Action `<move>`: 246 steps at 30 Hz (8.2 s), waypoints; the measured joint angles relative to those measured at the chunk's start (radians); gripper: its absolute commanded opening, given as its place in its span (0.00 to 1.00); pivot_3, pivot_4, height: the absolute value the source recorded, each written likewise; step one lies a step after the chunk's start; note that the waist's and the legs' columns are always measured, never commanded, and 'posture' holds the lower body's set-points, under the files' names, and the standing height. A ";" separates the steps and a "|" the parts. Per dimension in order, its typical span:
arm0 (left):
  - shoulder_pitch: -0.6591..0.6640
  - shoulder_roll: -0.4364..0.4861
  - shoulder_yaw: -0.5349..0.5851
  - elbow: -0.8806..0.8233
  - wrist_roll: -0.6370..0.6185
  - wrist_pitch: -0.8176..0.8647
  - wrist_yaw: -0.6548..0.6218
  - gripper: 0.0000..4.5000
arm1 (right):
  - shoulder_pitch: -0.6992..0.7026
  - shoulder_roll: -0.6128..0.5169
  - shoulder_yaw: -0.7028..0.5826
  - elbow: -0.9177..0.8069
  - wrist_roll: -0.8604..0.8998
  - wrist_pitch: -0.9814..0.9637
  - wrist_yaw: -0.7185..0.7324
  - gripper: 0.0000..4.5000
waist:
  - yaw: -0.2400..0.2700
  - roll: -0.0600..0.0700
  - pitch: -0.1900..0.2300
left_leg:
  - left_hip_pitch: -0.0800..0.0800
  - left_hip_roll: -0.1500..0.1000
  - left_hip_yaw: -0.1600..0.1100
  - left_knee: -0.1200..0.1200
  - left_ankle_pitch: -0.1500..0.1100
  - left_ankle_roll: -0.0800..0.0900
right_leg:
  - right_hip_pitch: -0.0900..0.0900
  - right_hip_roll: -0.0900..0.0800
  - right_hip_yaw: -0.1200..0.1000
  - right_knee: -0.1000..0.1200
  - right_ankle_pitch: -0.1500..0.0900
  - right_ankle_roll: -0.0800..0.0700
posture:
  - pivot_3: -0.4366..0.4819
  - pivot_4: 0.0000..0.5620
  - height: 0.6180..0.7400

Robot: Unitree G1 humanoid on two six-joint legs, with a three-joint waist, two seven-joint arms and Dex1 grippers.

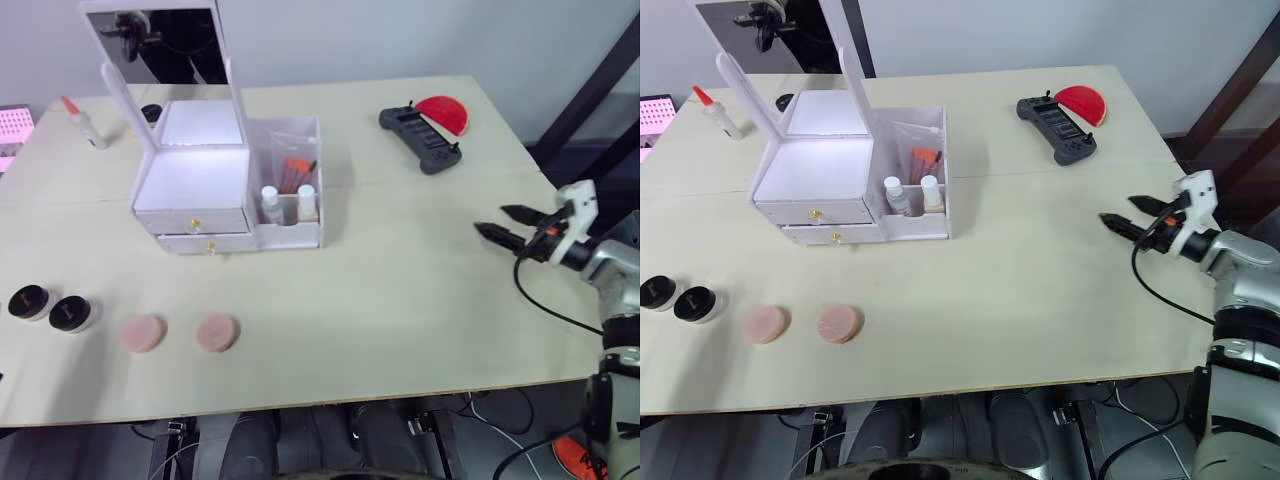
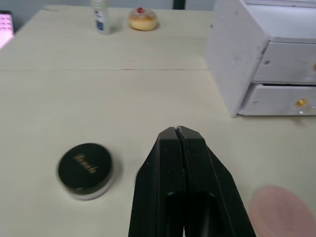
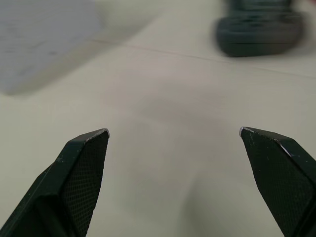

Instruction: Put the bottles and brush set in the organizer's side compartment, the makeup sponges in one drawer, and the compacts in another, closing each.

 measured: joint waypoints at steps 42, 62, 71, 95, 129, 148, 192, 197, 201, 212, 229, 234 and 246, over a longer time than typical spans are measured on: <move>-0.324 -0.258 -0.622 -0.550 0.169 0.215 0.697 0.00 | -0.290 0.088 0.408 -0.944 0.196 0.595 0.091 1.00 | 0.057 0.002 0.002 | 0.002 -0.042 -0.053 -0.003 0.002 -0.004 | 0.024 -0.041 -0.044 0.013 -0.023 0.011 | 0.48 0.27 1.00; -0.446 -0.437 -0.879 -0.402 0.431 0.023 0.750 0.75 | -0.277 0.079 0.428 -0.994 0.216 0.635 0.002 1.00 | 0.059 0.001 0.002 | -0.002 -0.042 -0.053 -0.003 0.003 -0.004 | 0.022 -0.041 -0.044 0.012 -0.021 0.015 | 0.48 0.27 1.00; -0.449 -0.471 -0.915 -0.407 0.436 0.019 0.725 0.75 | -0.277 0.082 0.436 -0.994 0.216 0.635 -0.013 1.00 | 0.060 0.001 0.002 | -0.004 -0.042 -0.053 -0.001 0.003 -0.004 | 0.022 -0.041 -0.044 0.010 -0.020 0.016 | 0.48 0.27 1.00; -0.494 -0.511 -0.960 -0.390 0.483 0.014 0.734 0.06 | -0.270 0.117 0.440 -0.995 0.209 0.633 -0.072 1.00 | 0.061 0.001 0.002 | -0.006 -0.042 -0.053 -0.001 0.003 -0.004 | 0.021 -0.041 -0.044 0.007 -0.018 0.019 | 0.48 0.27 1.00; 0.004 -0.479 -0.924 -0.840 0.403 0.097 0.724 0.06 | -0.297 0.169 0.509 -0.900 0.182 0.573 -0.010 1.00 | 0.049 0.001 0.002 | -0.008 -0.042 -0.048 -0.003 0.002 -0.004 | 0.020 -0.042 -0.042 -0.002 -0.017 0.016 | 0.48 0.27 1.00; 0.383 -0.409 -0.532 -0.945 0.058 -0.051 0.476 0.99 | -0.348 0.155 0.477 -0.717 0.178 0.512 0.106 1.00 | 0.041 0.001 0.002 | -0.008 -0.040 -0.037 -0.003 -0.002 -0.007 | 0.015 -0.041 -0.032 -0.003 -0.019 0.018 | 0.48 0.27 1.00; 0.330 -0.059 -0.059 -0.293 -0.004 -0.102 -0.137 0.99 | -0.226 0.022 0.334 -0.467 0.152 0.373 0.357 1.00 | 0.009 0.000 0.003 | -0.008 -0.031 -0.025 0.008 -0.005 -0.012 | 0.010 -0.035 -0.022 0.003 -0.014 0.016 | 0.48 0.27 1.00; 0.391 -0.125 -0.167 -0.507 -0.013 -0.055 -0.102 0.99 | -0.307 0.020 0.396 -0.632 0.220 0.517 0.414 1.00 | 0.013 0.000 0.003 | -0.008 -0.031 -0.023 0.011 -0.005 -0.012 | 0.010 -0.035 -0.021 0.003 -0.014 0.016 | 0.48 0.27 1.00; 0.368 -0.193 -0.345 -0.640 0.059 -0.045 -0.004 0.99 | -0.325 0.020 0.432 -0.728 0.253 0.571 0.446 1.00 | 0.023 -0.002 0.002 | -0.009 -0.031 -0.020 0.012 -0.005 -0.013 | 0.010 -0.035 -0.019 0.002 -0.013 0.015 | 0.48 0.27 1.00; 0.195 -0.276 -0.739 -0.646 0.303 -0.019 0.251 0.99 | -0.321 -0.040 0.421 -0.879 0.304 0.657 0.402 1.00 | 0.029 -0.003 0.001 | -0.009 -0.031 -0.016 0.013 -0.005 -0.012 | 0.010 -0.035 -0.017 0.002 -0.012 0.017 | 0.48 0.27 1.00; 0.042 -0.280 -0.949 -0.494 0.495 -0.100 0.336 0.99 | -0.277 -0.051 0.393 -0.924 0.308 0.688 0.273 1.00 | 0.032 -0.003 0.001 | -0.008 -0.030 -0.016 0.013 -0.005 -0.012 | 0.010 -0.035 -0.017 0.003 -0.010 0.019 | 0.48 0.27 1.00; 0.034 -0.282 -0.967 -0.485 0.517 -0.115 0.349 0.99 | -0.277 -0.046 0.393 -0.926 0.308 0.693 0.247 1.00 | 0.034 -0.002 0.001 | -0.008 -0.030 -0.016 0.013 -0.005 -0.012 | 0.010 -0.035 -0.017 0.003 -0.010 0.018 | 0.48 0.27 1.00; 0.077 -0.256 -0.957 -0.516 0.516 -0.107 0.367 0.60 | -0.300 -0.034 0.399 -0.925 0.309 0.692 0.243 1.00 | 0.029 -0.002 0.001 | -0.008 -0.030 -0.016 0.013 -0.005 -0.012 | 0.010 -0.035 -0.017 0.003 -0.010 0.018 | 0.48 0.27 1.00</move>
